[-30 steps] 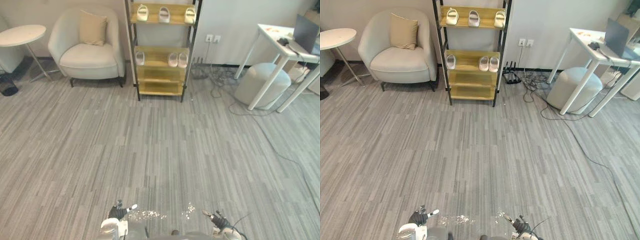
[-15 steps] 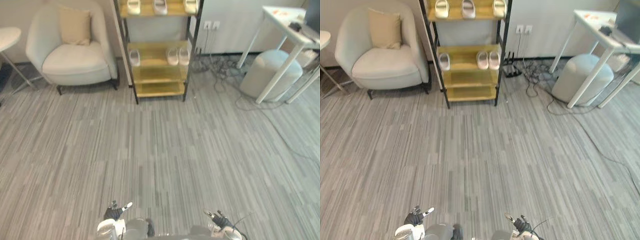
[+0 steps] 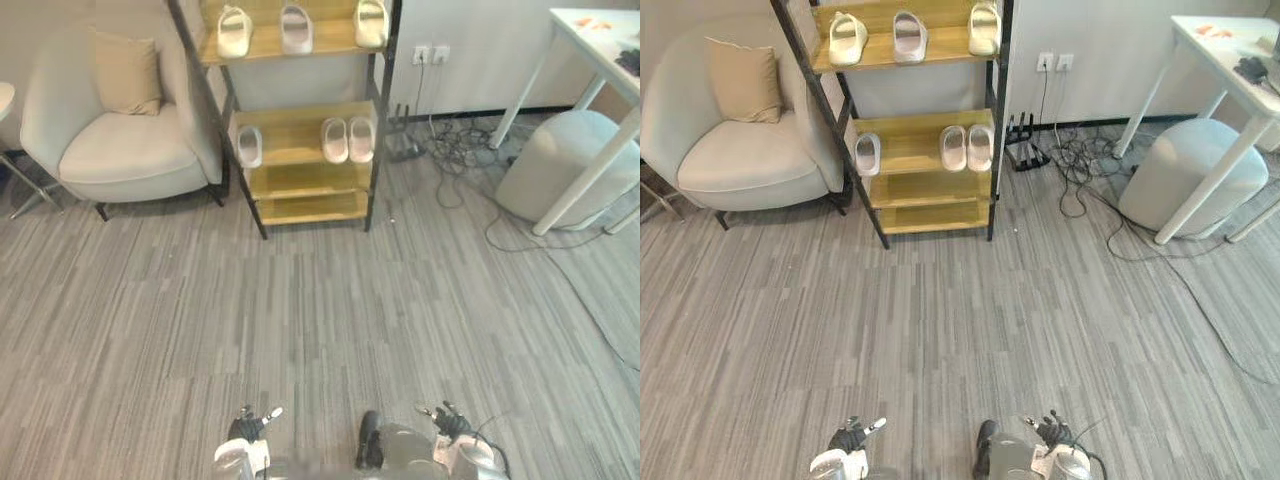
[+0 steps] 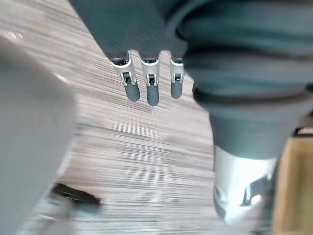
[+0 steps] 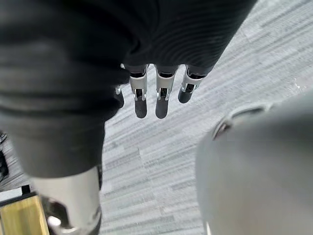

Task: Organize the slippers on the shoe rack

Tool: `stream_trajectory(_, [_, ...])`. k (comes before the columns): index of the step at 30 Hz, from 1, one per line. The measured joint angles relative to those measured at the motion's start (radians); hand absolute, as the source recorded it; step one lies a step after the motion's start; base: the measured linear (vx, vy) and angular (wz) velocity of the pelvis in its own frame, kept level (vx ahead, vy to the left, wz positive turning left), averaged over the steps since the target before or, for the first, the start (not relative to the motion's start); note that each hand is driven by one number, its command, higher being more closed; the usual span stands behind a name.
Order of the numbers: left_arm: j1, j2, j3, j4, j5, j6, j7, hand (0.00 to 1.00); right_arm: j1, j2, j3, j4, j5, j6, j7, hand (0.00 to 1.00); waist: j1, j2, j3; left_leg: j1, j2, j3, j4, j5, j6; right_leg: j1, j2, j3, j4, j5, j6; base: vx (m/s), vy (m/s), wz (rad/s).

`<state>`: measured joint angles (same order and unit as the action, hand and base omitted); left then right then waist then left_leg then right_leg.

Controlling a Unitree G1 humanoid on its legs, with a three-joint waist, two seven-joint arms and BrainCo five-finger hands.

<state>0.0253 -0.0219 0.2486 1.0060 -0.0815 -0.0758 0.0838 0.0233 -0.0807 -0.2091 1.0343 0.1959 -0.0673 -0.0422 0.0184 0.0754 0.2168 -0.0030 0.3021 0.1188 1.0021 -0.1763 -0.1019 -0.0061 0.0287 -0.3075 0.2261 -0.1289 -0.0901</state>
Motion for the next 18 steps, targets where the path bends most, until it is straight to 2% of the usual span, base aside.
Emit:
stream_trajectory(1, [0.002, 0.008, -0.001, -0.018, 0.000, -0.001, 0.000, 0.00, 0.000, 0.007, 0.013, 0.000, 0.000, 0.000, -0.001, 0.00, 0.009, -0.024, 0.008, -0.053, 0.004, 0.042, 0.046, -0.006, 0.008, 0.064, 0.002, 0.007, -0.038, -0.018, -0.006, 0.34, -0.117, -0.04])
stream_trajectory(2, [0.002, 0.009, -0.001, -0.023, -0.001, -0.002, 0.000, 0.00, 0.002, 0.009, 0.018, 0.001, 0.000, 0.000, -0.001, 0.00, 0.011, -0.028, 0.006, -0.074, -0.001, 0.054, 0.045, -0.010, 0.007, 0.083, 0.002, 0.010, -0.050, -0.023, -0.004, 0.30, -0.084, -0.11])
stream_trajectory(3, [0.002, 0.009, -0.010, -0.028, -0.001, -0.007, 0.000, 0.00, 0.002, 0.008, 0.018, 0.010, 0.000, 0.001, 0.000, 0.00, 0.020, -0.030, 0.007, -0.138, -0.027, 0.085, -0.015, -0.046, 0.025, 0.126, 0.000, 0.023, -0.082, -0.028, 0.007, 0.35, -0.003, -0.33])
stream_trajectory(4, [0.002, 0.010, -0.022, -0.031, -0.001, -0.007, 0.000, 0.00, -0.007, 0.002, 0.018, 0.024, 0.000, 0.006, -0.001, 0.00, 0.035, -0.027, 0.008, -0.173, -0.071, 0.102, -0.156, -0.072, 0.038, 0.149, -0.008, 0.041, -0.100, -0.026, 0.024, 0.36, 0.037, -0.53])
stream_trajectory(6, [0.008, 0.018, -0.032, -0.029, -0.001, -0.007, -0.001, 0.00, -0.020, 0.001, 0.018, 0.045, -0.001, 0.008, 0.000, 0.00, 0.047, -0.028, 0.008, -0.190, -0.141, 0.117, -0.447, -0.057, 0.051, 0.176, -0.026, 0.070, -0.127, -0.036, 0.042, 0.33, 0.112, -0.49])
stream_trajectory(7, [0.011, 0.019, -0.030, -0.025, -0.005, -0.008, 0.000, 0.00, -0.022, 0.002, 0.018, 0.045, 0.000, 0.008, 0.000, 0.00, 0.049, -0.028, 0.008, -0.192, -0.181, 0.118, -0.630, -0.009, 0.056, 0.193, -0.036, 0.083, -0.144, -0.048, 0.059, 0.28, 0.120, -0.27])
stream_trajectory(8, [0.013, 0.018, -0.032, -0.021, -0.007, -0.008, 0.000, 0.00, -0.022, 0.001, 0.018, 0.047, -0.001, 0.008, 0.000, 0.00, 0.051, -0.026, 0.007, -0.190, -0.194, 0.117, -0.710, 0.025, 0.053, 0.201, -0.038, 0.090, -0.153, -0.053, 0.068, 0.32, 0.134, -0.41])
stream_trajectory(9, [0.016, 0.015, -0.032, -0.018, -0.018, -0.010, 0.000, 0.00, -0.022, -0.001, 0.019, 0.053, -0.001, 0.008, 0.001, 0.00, 0.068, -0.020, 0.000, -0.178, -0.206, 0.116, -0.790, 0.134, 0.065, 0.216, -0.039, 0.112, -0.162, -0.067, 0.092, 0.44, 0.168, -0.42])
stream_trajectory(10, [0.014, 0.019, -0.029, -0.013, -0.021, -0.011, -0.001, 0.00, -0.024, 0.003, 0.019, 0.055, -0.002, 0.008, 0.000, 0.00, 0.072, -0.024, -0.011, -0.170, -0.228, 0.117, -0.790, 0.187, 0.114, 0.233, -0.054, 0.125, -0.162, -0.088, 0.118, 0.57, 0.196, -0.29])
stream_trajectory(11, [0.013, 0.028, -0.028, -0.014, -0.019, -0.009, -0.002, 0.00, -0.022, 0.014, 0.019, 0.053, -0.002, 0.008, 0.001, 0.00, 0.070, -0.044, -0.018, -0.172, -0.248, 0.122, -0.779, 0.166, 0.126, 0.243, -0.078, 0.124, -0.158, -0.101, 0.130, 0.60, 0.177, -0.04])
stream_trajectory(12, [0.013, 0.042, -0.028, -0.013, -0.020, -0.008, -0.006, 0.00, -0.004, 0.040, 0.017, 0.052, -0.004, 0.008, 0.001, 0.00, 0.073, -0.079, -0.029, -0.163, -0.282, 0.129, -0.762, 0.123, 0.133, 0.234, -0.117, 0.126, -0.103, -0.129, 0.158, 0.57, 0.168, 0.10])
stream_trajectory(14, [0.010, 0.044, -0.032, 0.000, -0.021, -0.007, -0.006, 0.00, -0.005, 0.039, 0.016, 0.050, -0.024, 0.008, 0.003, 0.00, 0.078, -0.081, -0.031, -0.122, -0.303, 0.125, -0.748, 0.074, 0.146, 0.164, -0.153, 0.146, 0.136, -0.149, 0.187, 0.45, 0.176, 0.16])
stream_trajectory(15, [0.002, 0.058, -0.049, 0.016, -0.019, -0.004, -0.009, 0.00, -0.003, 0.033, 0.012, 0.046, -0.040, 0.006, 0.004, 0.00, 0.072, -0.091, -0.030, -0.063, -0.326, 0.107, -0.754, 0.045, 0.150, 0.081, -0.187, 0.167, 0.396, -0.128, 0.205, 0.46, 0.202, 0.52])
stream_trajectory(16, [-0.007, 0.074, -0.070, 0.032, -0.018, 0.000, -0.010, 0.00, -0.001, 0.036, 0.012, 0.046, -0.041, 0.006, 0.005, 0.00, 0.062, -0.101, -0.028, -0.023, -0.345, 0.083, -0.755, 0.024, 0.154, 0.039, -0.207, 0.171, 0.551, -0.122, 0.212, 0.47, 0.177, 0.76])
stream_trajectory(18, [-0.008, 0.085, -0.084, 0.058, -0.016, 0.005, -0.010, 0.00, 0.006, 0.038, 0.007, 0.040, -0.041, 0.005, 0.007, 0.00, 0.045, -0.105, -0.028, 0.080, -0.365, 0.031, -0.772, -0.012, 0.160, -0.024, -0.241, 0.127, 0.733, -0.136, 0.201, 0.44, 0.078, 0.80])
